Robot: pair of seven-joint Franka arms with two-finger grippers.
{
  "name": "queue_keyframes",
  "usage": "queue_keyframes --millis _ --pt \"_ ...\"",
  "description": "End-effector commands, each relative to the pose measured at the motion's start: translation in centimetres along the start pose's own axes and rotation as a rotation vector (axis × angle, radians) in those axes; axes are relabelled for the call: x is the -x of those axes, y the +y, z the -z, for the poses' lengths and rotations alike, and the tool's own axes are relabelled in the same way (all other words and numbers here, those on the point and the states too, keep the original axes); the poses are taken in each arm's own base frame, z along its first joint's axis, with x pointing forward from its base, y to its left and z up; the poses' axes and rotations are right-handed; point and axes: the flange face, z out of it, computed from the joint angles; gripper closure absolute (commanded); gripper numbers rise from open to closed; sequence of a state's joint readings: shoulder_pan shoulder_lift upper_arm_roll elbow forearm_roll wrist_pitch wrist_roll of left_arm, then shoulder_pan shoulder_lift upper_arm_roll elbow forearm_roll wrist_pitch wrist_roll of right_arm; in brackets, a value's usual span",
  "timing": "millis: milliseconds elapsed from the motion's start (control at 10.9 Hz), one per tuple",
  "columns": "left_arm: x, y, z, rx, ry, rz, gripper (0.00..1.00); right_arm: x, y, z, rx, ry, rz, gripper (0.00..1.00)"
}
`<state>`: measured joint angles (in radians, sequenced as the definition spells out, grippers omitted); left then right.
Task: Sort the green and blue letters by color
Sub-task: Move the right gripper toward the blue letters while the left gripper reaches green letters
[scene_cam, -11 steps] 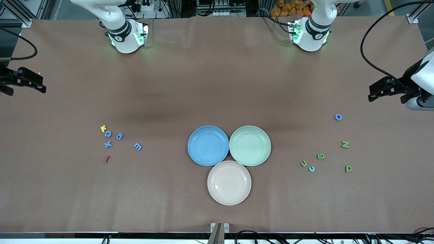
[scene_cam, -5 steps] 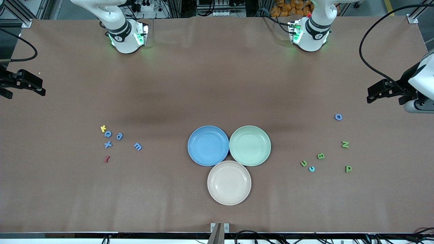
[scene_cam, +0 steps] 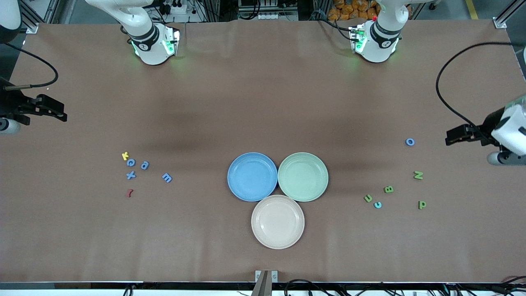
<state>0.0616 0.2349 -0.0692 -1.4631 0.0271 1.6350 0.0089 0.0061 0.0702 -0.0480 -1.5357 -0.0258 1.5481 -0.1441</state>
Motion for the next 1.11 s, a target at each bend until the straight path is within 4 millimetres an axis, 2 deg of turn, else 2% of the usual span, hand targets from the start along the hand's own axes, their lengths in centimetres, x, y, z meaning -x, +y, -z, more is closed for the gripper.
queue_keyframes --millis 0,92,184,461,553,645,829,1014 --pt "-2.4 -6.1 -8.4 -0.005 0.009 -0.027 0.00 0.1 0.1 -2.6 -0.005 0.005 0.010 0.00" --pt "-2.3 -7.7 -11.6 -0.006 0.035 -0.055 0.00 -0.1 0.1 -3.7 -0.004 0.009 0.015 0.00" --pt "-2.5 -8.1 -14.9 0.000 0.044 -0.083 0.00 -0.3 0.1 -5.4 -0.004 0.009 0.016 0.00" --pt "-3.3 -8.0 -23.3 0.010 0.010 -0.093 0.00 -0.6 0.3 -12.3 -0.001 0.041 0.012 0.00" --pt "-3.8 -7.6 -25.9 0.012 0.011 -0.098 0.00 -0.6 0.5 -14.0 0.002 0.062 0.008 0.00" --pt "-4.3 -7.6 -28.2 0.007 0.029 -0.105 0.00 -0.9 0.3 -15.3 0.003 0.066 0.001 0.00" --pt "-3.6 -7.6 -32.3 -0.048 0.064 -0.159 0.00 -2.2 -0.4 -18.3 0.001 0.058 -0.058 0.00" --pt "-3.0 -7.4 -34.5 -0.046 0.071 -0.167 0.00 -3.6 -2.8 -21.1 0.003 0.087 -0.095 0.00"
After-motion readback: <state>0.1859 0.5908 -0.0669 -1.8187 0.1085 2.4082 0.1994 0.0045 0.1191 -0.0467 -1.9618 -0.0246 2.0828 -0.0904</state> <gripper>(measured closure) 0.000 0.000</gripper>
